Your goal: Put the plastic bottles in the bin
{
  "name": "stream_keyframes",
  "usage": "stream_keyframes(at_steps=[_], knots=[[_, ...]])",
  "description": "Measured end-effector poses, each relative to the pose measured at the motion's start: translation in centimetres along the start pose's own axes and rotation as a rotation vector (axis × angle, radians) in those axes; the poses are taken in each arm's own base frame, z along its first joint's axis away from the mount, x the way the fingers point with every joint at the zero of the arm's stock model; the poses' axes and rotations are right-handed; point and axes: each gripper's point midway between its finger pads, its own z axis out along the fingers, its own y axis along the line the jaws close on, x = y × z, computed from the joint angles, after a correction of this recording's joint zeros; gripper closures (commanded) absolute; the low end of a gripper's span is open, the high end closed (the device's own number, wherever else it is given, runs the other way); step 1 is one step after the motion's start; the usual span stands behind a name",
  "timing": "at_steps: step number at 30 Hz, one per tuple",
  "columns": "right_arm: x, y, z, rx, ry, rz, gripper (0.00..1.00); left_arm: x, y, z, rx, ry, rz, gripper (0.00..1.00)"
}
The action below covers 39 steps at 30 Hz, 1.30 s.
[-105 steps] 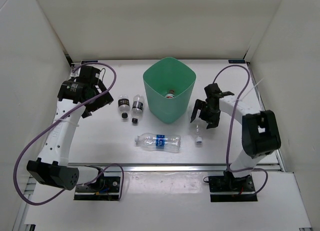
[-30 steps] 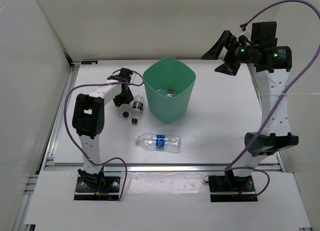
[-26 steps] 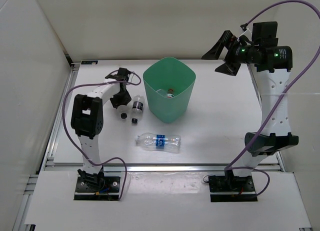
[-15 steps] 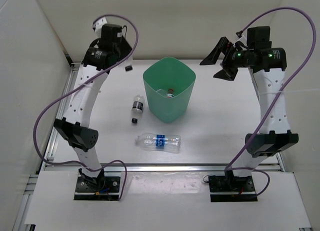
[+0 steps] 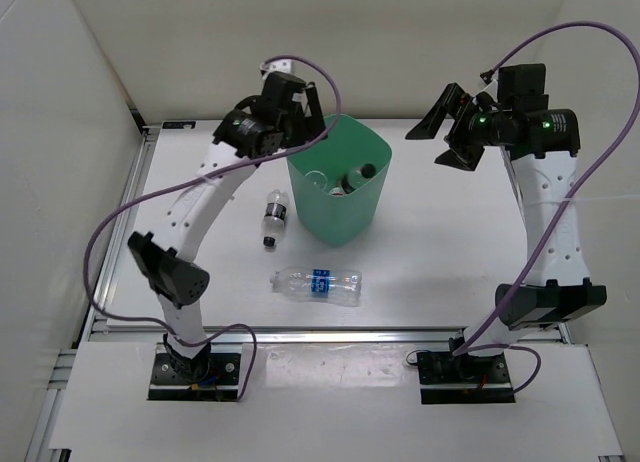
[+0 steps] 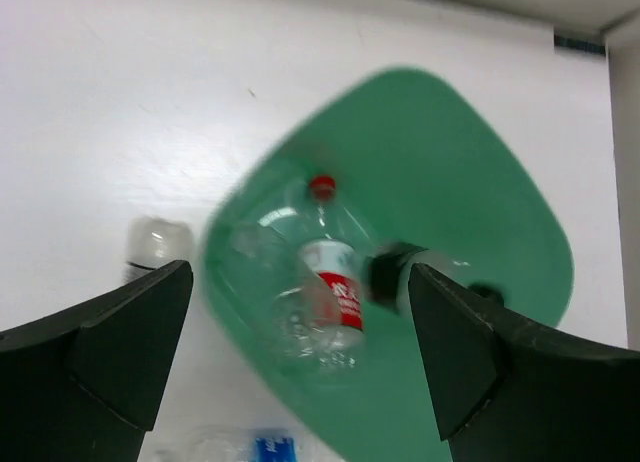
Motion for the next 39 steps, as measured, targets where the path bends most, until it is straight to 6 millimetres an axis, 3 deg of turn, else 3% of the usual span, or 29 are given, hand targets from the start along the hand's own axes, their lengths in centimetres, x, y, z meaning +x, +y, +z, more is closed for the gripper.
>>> stream_keyframes(at_steps=[2,4,7,9,11,14,16,18,20,22,28,35,39], knots=[[-0.1,0.1,-0.2,-0.001,-0.011,-0.005,0.0,-2.3,1.8,-2.0,-0.038,-0.083,-0.016,0.0],[-0.2,0.2,-0.1,-0.004,-0.017,-0.008,0.0,-4.3,5.0,-4.8,-0.087,-0.172,-0.067,0.0],[0.0,0.1,0.4,-0.002,-0.009,-0.005,0.0,-4.1,13.5,-8.1,-0.2,-0.229,-0.194,0.0],[0.2,0.1,0.7,0.0,0.0,-0.005,0.0,-2.8,18.2,-7.7,-0.283,-0.225,-0.271,0.02],[0.4,0.4,1.1,-0.007,0.006,-0.012,0.0,0.3,20.3,-4.9,-0.328,-0.138,-0.286,0.05],[0.6,0.6,1.4,-0.011,0.018,-0.015,0.0,7.4,21.5,1.6,-0.353,0.078,-0.245,0.06],[0.5,0.7,1.5,-0.011,0.019,-0.016,0.0,12.9,22.5,4.7,-0.368,0.234,-0.222,0.06],[0.1,1.0,1.6,-0.015,0.012,-0.021,0.0,17.1,23.0,6.2,-0.356,0.349,-0.212,0.09],[-0.2,1.2,1.6,-0.018,0.008,-0.031,0.0,19.5,22.7,6.7,-0.312,0.421,-0.205,0.13],[-0.3,1.3,1.4,-0.017,0.01,-0.039,0.0,19.7,21.9,7.4,-0.241,0.433,-0.184,0.13],[-0.5,1.6,0.6,-0.011,0.008,-0.08,0.0,17.9,20.0,9.3,-0.101,0.372,-0.115,0.13],[-0.7,1.0,-0.1,0.011,0.011,-0.087,0.0,18.4,18.6,12.7,-0.02,0.39,-0.078,0.13],[-1.1,0.5,0.0,0.024,0.011,-0.082,0.0,19.2,17.7,14.3,0.015,0.411,-0.059,0.36]])
